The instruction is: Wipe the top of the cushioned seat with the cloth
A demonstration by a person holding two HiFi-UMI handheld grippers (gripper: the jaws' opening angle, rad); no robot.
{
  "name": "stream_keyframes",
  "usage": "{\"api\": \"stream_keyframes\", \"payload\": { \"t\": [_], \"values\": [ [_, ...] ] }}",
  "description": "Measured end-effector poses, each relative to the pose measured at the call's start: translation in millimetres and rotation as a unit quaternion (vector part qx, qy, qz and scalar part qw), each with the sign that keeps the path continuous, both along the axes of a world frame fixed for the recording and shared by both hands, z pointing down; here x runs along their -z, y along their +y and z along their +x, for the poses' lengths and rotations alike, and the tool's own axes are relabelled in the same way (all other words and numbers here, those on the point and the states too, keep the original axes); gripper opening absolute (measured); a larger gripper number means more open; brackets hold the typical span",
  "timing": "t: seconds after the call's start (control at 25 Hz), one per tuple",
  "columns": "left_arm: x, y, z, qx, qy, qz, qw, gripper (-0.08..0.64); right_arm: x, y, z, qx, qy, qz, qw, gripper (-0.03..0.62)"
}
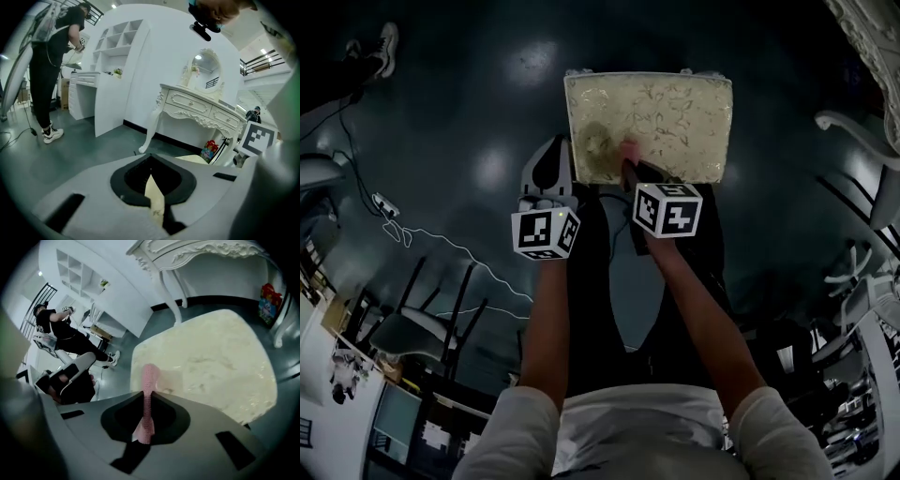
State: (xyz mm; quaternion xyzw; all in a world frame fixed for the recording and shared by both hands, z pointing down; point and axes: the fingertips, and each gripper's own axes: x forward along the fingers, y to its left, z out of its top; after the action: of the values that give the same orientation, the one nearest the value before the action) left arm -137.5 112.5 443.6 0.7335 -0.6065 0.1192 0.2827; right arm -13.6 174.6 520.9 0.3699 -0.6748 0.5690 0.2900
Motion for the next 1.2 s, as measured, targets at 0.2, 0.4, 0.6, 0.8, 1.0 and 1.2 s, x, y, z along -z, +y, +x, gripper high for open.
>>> {"api": "stream_keyframes", "payload": {
  "t": [0.2,0.4,0.6,0.8,1.0,1.2],
  "values": [
    [9,21,-52,0.027,-0.007,-0.002,0.9996,0.011,-14,25,-93,0.059,-0.018,-0.021,0.998,0.028],
    [3,40,-69,0.033,-0.006,-0.013,0.9994,0.011,-48,39,-129,0.105,0.012,-0.04,0.994,0.028],
    [3,47,-64,0.035,-0.005,-0.015,0.9993,0.011,-46,38,-114,0.114,0.027,-0.026,0.993,0.026],
    [7,41,-36,0.027,0.003,-0.009,0.9996,0.011,-34,32,-69,0.102,0.028,0.008,0.994,0.026],
    [7,32,1,0.011,0.011,-0.006,0.9999,0.011,-33,22,-4,0.071,0.05,0.018,0.996,0.026],
    [1,23,45,-0.014,0.018,-0.01,0.9997,0.011,-32,12,67,0.039,0.081,0.031,0.995,0.026]
  ]
}}
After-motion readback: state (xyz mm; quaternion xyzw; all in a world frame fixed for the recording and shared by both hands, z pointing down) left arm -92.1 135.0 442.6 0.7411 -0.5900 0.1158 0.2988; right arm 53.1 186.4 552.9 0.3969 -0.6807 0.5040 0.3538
